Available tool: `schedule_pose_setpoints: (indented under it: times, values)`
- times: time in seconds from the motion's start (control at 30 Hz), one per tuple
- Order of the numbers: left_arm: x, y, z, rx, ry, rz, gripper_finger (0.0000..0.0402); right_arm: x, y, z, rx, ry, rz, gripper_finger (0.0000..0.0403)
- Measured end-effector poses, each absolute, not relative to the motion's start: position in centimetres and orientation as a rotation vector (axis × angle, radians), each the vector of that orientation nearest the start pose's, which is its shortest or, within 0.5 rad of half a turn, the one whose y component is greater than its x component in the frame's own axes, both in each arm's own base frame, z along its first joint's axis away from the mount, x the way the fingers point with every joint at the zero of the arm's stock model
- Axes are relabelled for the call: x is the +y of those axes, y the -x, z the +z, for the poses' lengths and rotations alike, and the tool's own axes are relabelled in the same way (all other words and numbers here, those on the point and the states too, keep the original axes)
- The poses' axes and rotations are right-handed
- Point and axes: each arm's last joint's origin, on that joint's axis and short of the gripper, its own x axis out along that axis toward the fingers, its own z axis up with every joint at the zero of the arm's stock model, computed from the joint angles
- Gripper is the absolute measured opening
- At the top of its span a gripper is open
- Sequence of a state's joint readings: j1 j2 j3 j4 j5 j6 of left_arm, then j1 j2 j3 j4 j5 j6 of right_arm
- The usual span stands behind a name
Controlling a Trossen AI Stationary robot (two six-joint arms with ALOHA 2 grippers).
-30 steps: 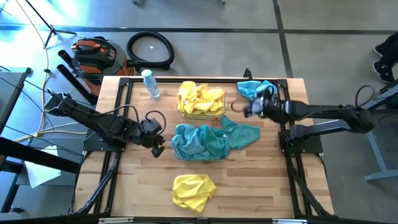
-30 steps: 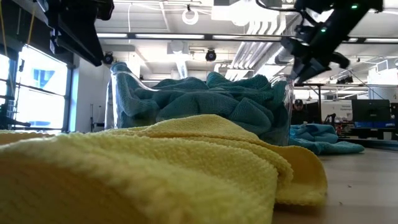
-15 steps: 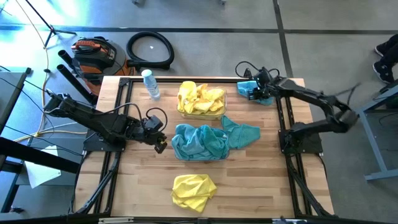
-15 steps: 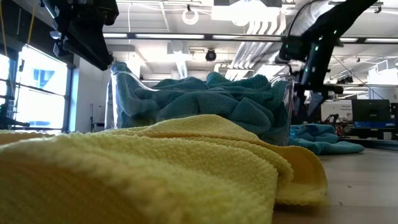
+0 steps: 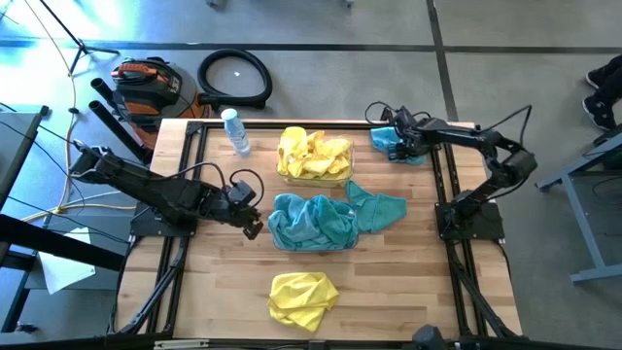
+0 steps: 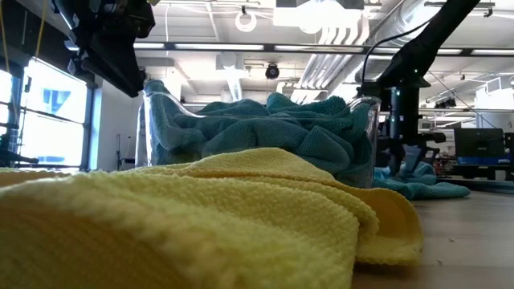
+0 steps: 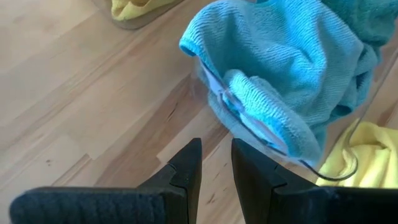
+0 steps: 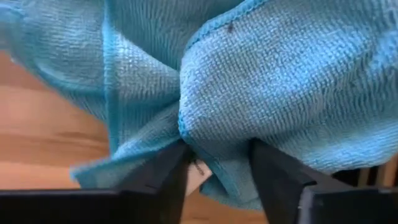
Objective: Sort microfiber towel by color & place in baskets
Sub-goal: Put the blue microfiber cloth into the bottom transparent bin
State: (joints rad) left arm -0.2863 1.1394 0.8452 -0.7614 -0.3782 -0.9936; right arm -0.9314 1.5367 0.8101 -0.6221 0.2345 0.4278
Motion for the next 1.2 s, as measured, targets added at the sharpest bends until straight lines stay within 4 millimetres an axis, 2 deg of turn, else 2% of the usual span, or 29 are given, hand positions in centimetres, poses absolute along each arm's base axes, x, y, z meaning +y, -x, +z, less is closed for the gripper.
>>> schedule_pose_setpoints:
  times: [0.2, 0.27, 0.4, 0.53, 0.83, 1.0, 1.2]
  values:
    - [-4.9, -20.5, 24.4, 0.859, 0.557, 0.561, 0.0074, -20.8, -14.6, 16.1, 1.103, -0.794, -1.275, 0.003]
    - [-5.0, -20.6, 24.2, 0.87, 0.55, 0.566, 0.0074, -20.6, -14.6, 16.4, 1.095, -0.788, -1.271, 0.0009]
    - [-5.0, -20.8, 23.9, 0.884, 0.537, 0.569, 0.0074, -19.6, -14.7, 17.7, 1.076, -0.771, -1.256, 0.002]
    - [-5.1, -20.9, 23.8, 0.907, 0.511, 0.545, 0.0074, -17.9, -14.7, 19.6, 1.026, -0.748, -1.276, 0.0004]
    - [-5.1, -20.9, 23.7, 0.931, 0.458, 0.504, 0.0074, -12.1, -14.7, 24.3, 0.806, -0.736, -1.276, 0.0002]
    - [-5.1, -20.9, 23.7, 0.944, 0.404, 0.475, 0.0074, -8.8, -14.3, 28.1, 0.61, -0.726, -1.239, 0.0001]
    - [-5.1, -20.9, 23.7, 0.957, 0.344, 0.443, 0.0074, -5.6, -14.0, 33.9, 0.345, -0.671, -1.128, 0.0]
